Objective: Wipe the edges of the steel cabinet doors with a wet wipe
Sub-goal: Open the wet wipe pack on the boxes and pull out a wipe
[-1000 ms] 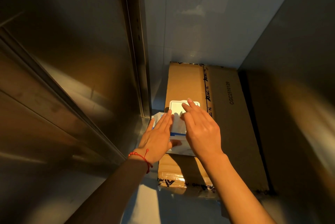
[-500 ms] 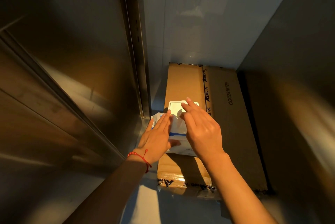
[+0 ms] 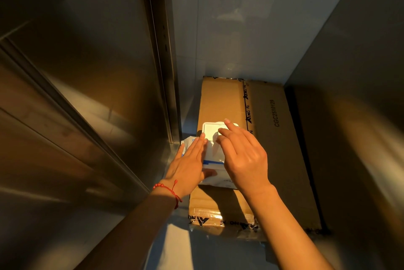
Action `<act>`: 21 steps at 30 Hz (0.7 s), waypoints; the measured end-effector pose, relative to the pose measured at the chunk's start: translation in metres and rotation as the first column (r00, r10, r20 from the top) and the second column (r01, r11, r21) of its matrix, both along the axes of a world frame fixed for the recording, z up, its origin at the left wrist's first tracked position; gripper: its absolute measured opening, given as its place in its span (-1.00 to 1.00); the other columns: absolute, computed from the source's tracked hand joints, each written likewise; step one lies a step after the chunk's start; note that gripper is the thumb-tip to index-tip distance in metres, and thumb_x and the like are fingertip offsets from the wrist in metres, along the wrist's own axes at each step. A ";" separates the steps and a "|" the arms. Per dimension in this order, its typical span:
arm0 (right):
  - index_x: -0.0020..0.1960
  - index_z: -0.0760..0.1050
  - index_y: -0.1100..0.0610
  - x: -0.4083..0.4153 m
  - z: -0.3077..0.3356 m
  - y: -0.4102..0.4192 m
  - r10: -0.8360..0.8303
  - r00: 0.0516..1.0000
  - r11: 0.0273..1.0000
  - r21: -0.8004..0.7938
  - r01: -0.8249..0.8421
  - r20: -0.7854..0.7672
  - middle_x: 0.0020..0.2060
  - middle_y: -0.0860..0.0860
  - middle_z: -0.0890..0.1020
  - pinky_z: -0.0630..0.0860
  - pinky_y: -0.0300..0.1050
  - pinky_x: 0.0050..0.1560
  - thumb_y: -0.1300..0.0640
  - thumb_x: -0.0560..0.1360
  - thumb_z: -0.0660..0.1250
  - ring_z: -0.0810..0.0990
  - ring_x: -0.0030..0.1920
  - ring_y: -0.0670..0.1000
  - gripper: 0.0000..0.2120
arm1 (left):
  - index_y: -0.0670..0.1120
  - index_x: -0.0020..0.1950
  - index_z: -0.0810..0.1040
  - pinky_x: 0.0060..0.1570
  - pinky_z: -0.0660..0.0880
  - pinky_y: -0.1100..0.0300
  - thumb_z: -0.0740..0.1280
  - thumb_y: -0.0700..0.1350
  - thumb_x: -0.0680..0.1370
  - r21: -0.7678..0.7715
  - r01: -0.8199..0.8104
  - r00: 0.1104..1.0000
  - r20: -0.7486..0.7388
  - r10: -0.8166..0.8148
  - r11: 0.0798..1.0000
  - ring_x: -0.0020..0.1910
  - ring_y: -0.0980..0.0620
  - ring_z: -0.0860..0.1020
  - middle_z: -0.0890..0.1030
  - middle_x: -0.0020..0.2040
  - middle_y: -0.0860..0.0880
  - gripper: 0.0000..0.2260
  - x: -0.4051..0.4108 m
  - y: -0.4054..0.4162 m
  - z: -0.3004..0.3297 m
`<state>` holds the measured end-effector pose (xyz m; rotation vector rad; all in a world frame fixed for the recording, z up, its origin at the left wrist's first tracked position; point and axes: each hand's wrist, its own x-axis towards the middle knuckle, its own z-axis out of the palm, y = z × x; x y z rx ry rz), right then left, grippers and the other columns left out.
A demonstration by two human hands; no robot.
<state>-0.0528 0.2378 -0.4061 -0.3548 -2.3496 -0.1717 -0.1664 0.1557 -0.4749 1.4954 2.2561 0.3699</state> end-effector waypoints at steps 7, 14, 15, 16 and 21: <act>-0.17 0.64 0.28 -0.001 -0.001 0.003 0.007 0.999 1.000 0.010 -0.007 -0.038 -0.13 0.19 0.68 0.56 -0.04 0.01 0.27 0.41 0.39 0.64 0.03 0.14 -0.92 | -0.06 0.50 -0.29 0.47 -0.15 -0.03 0.20 0.19 0.55 -0.033 0.013 1.000 -0.027 -0.014 0.999 0.51 0.05 -0.14 -0.15 0.55 0.00 -0.21 0.000 0.000 0.001; -0.17 0.64 0.27 -0.004 0.005 0.004 0.002 0.996 1.000 0.027 0.000 -0.090 -0.15 0.17 0.69 0.54 -0.08 0.03 0.27 0.44 0.39 0.65 0.02 0.13 -0.92 | -0.03 0.52 -0.24 0.48 -0.13 -0.03 0.25 0.16 0.53 0.017 -0.011 1.000 0.008 0.011 1.000 0.51 0.05 -0.09 -0.07 0.55 0.02 -0.20 0.001 0.000 0.001; -0.16 0.64 0.27 -0.004 0.006 0.005 0.002 0.995 1.000 0.031 0.001 -0.095 -0.14 0.17 0.69 0.54 -0.08 0.03 0.27 0.45 0.38 0.64 0.02 0.13 -0.91 | -0.02 0.52 -0.23 0.48 -0.12 -0.04 0.26 0.16 0.53 0.025 -0.015 1.000 0.017 0.014 1.000 0.51 0.05 -0.08 -0.05 0.55 0.02 -0.19 0.001 0.000 0.002; -0.16 0.64 0.27 -0.004 0.007 0.005 0.002 0.995 0.999 0.035 0.002 -0.100 -0.14 0.17 0.69 0.54 -0.08 0.03 0.27 0.45 0.38 0.65 0.02 0.13 -0.91 | -0.02 0.52 -0.23 0.48 -0.11 -0.04 0.26 0.17 0.53 0.028 -0.014 1.000 0.017 0.013 1.000 0.51 0.05 -0.07 -0.05 0.55 0.03 -0.19 0.001 0.000 0.002; -0.15 0.65 0.28 -0.005 0.013 0.004 0.002 0.992 0.999 0.039 0.003 -0.127 -0.14 0.17 0.69 0.54 -0.06 0.03 0.24 0.45 0.38 0.65 0.00 0.13 -0.89 | -0.04 0.52 -0.24 0.47 -0.10 -0.06 0.24 0.18 0.53 0.010 0.003 1.000 -0.018 -0.003 1.000 0.51 0.03 -0.08 -0.08 0.55 0.01 -0.19 0.000 0.000 0.003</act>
